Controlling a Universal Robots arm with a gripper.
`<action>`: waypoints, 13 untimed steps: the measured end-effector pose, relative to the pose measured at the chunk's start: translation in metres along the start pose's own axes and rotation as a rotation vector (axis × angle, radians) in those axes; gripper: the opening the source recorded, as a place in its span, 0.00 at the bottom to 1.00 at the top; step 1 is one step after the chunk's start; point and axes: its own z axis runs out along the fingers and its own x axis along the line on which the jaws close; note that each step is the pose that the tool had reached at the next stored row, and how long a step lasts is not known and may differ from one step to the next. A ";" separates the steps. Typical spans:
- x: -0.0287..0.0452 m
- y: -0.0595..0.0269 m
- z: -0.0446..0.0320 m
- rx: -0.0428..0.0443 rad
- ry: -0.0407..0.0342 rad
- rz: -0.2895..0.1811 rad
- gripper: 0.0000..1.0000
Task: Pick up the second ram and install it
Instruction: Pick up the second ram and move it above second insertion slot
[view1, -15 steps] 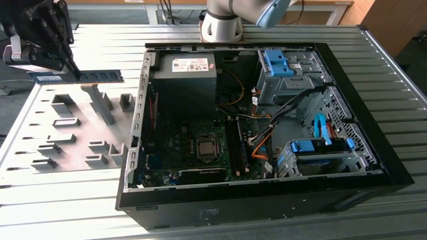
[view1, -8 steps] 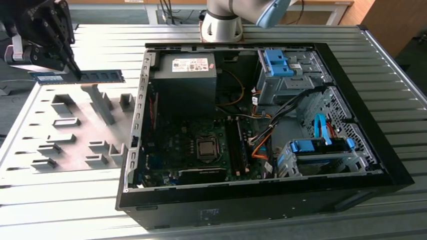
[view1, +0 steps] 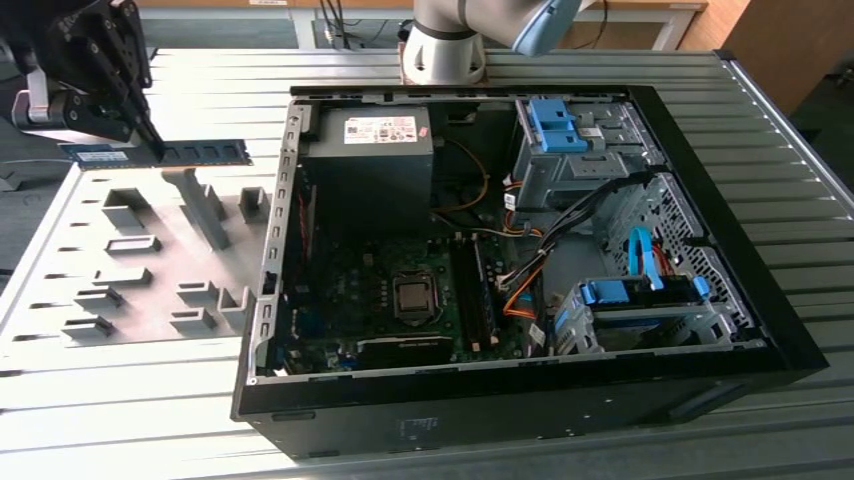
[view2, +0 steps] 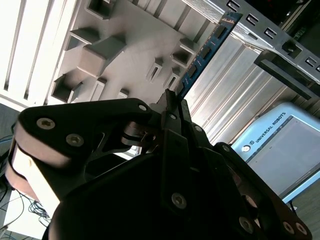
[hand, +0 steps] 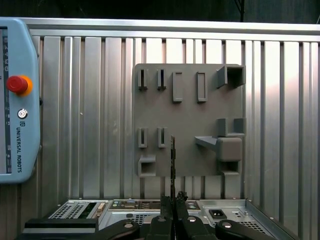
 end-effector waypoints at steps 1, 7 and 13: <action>0.0000 -0.0002 0.0000 0.0000 0.0000 0.000 0.14; 0.0000 -0.0034 0.0000 -0.0001 0.0001 0.000 0.14; -0.0001 -0.0067 0.0000 -0.0001 0.0000 0.000 0.14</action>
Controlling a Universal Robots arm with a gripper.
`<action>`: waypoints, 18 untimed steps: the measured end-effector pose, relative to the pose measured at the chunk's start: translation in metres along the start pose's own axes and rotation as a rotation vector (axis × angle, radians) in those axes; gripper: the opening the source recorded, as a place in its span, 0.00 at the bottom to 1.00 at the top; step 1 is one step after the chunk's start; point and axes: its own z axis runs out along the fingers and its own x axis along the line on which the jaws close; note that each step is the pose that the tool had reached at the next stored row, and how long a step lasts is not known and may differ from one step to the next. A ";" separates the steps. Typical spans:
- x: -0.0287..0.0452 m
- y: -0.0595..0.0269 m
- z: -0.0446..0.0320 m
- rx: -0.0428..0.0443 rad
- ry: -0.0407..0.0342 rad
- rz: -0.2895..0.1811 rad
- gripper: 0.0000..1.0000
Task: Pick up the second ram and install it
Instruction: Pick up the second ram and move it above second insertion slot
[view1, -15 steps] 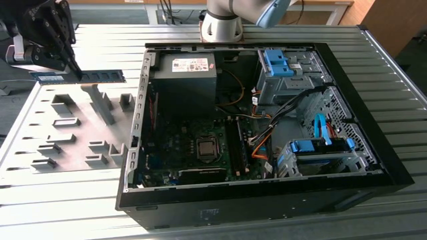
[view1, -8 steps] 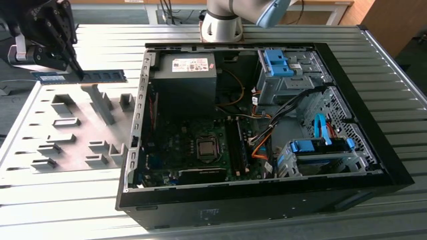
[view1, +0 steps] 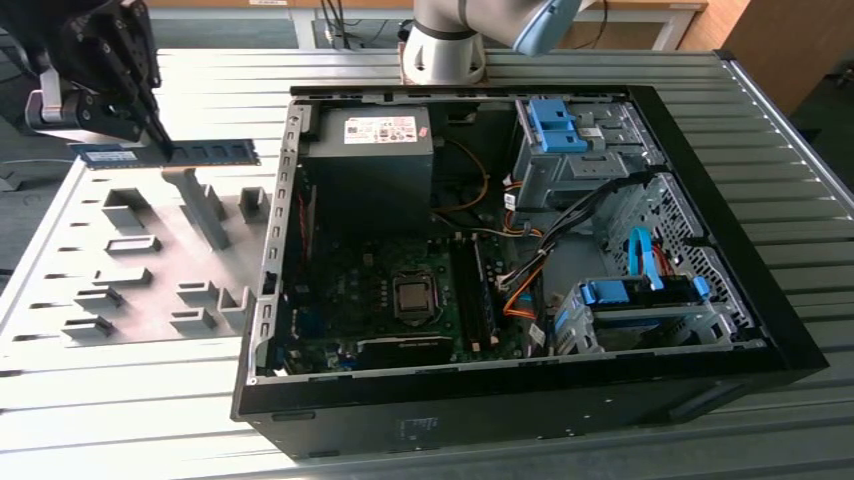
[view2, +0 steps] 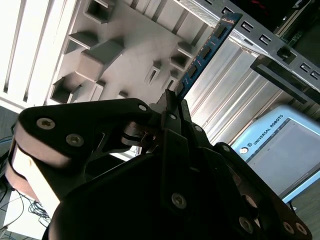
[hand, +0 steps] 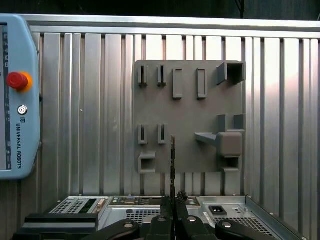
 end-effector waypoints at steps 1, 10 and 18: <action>0.0000 -0.0005 0.0000 0.0000 0.0000 0.000 0.14; 0.0000 -0.0048 0.0000 0.0001 0.0000 0.000 0.14; 0.0000 -0.0075 0.0000 0.0000 0.0000 0.000 0.14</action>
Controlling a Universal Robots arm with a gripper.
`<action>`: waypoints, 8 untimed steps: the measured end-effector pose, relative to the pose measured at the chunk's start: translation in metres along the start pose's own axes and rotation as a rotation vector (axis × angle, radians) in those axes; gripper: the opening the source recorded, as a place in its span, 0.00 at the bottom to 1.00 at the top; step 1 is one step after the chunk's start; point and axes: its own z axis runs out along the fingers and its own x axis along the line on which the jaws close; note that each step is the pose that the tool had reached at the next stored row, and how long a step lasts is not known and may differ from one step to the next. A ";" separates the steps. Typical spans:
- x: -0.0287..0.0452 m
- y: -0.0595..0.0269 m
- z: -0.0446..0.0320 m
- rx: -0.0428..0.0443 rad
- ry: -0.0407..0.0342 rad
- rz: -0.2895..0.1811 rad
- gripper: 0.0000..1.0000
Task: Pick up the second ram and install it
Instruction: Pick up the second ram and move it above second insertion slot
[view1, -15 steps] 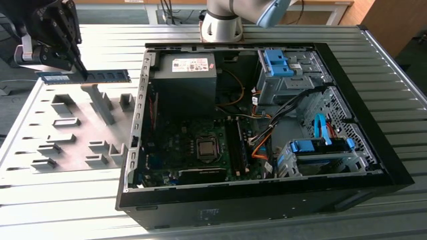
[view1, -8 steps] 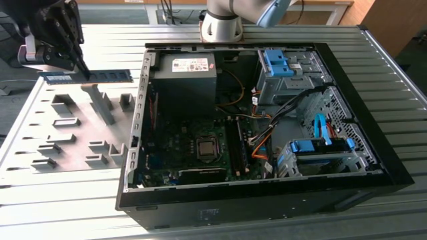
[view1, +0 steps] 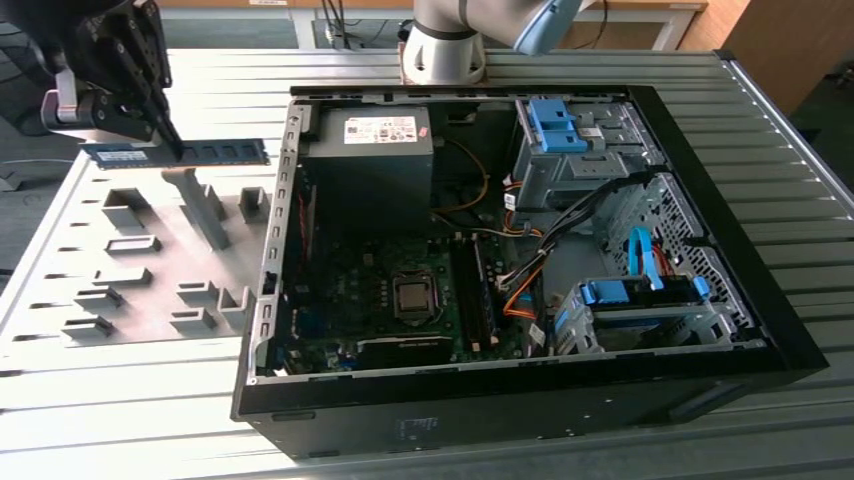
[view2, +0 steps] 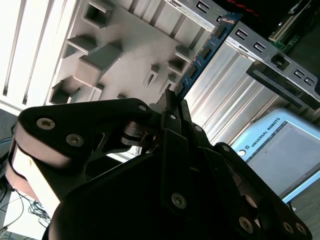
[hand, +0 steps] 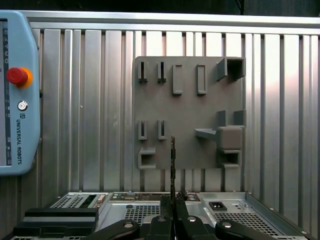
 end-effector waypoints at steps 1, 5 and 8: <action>0.0000 -0.0003 0.0000 0.0001 0.0000 0.000 0.14; 0.0000 -0.0014 0.0001 0.0001 0.0000 0.000 0.14; 0.0000 -0.0024 0.0000 0.0001 0.0000 0.000 0.14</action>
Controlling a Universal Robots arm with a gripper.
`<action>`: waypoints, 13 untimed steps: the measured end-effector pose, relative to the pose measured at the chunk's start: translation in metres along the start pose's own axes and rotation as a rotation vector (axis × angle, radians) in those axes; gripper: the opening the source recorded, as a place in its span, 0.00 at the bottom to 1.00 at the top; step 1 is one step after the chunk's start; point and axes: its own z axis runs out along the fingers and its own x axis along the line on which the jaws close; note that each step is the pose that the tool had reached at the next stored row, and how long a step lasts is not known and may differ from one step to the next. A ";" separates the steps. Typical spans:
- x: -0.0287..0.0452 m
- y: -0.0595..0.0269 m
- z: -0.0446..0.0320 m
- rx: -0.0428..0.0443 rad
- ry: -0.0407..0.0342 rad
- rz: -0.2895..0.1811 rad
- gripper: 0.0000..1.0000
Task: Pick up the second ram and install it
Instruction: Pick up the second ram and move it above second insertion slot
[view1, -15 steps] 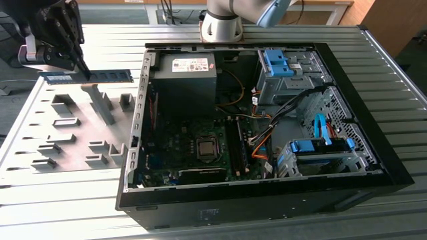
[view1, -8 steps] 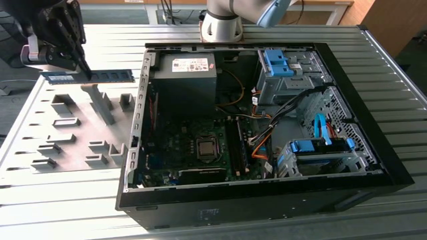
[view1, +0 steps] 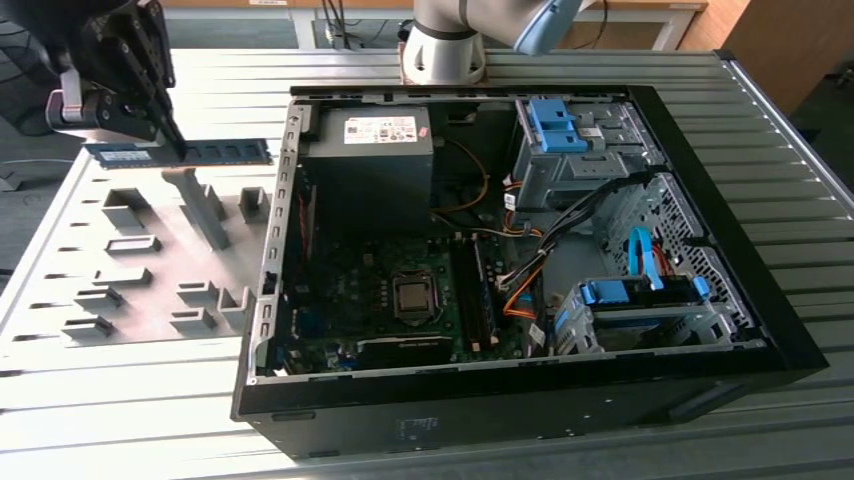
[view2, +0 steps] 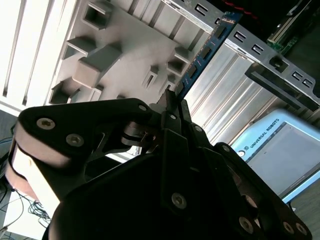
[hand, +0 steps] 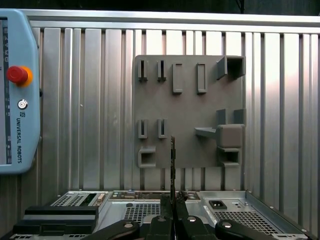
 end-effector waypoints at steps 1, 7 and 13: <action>0.0000 -0.0004 0.0000 0.0000 0.0000 0.000 0.14; 0.0000 -0.0019 0.0000 0.0000 0.0000 0.000 0.14; 0.0000 -0.0032 0.0000 0.0000 0.0000 0.000 0.14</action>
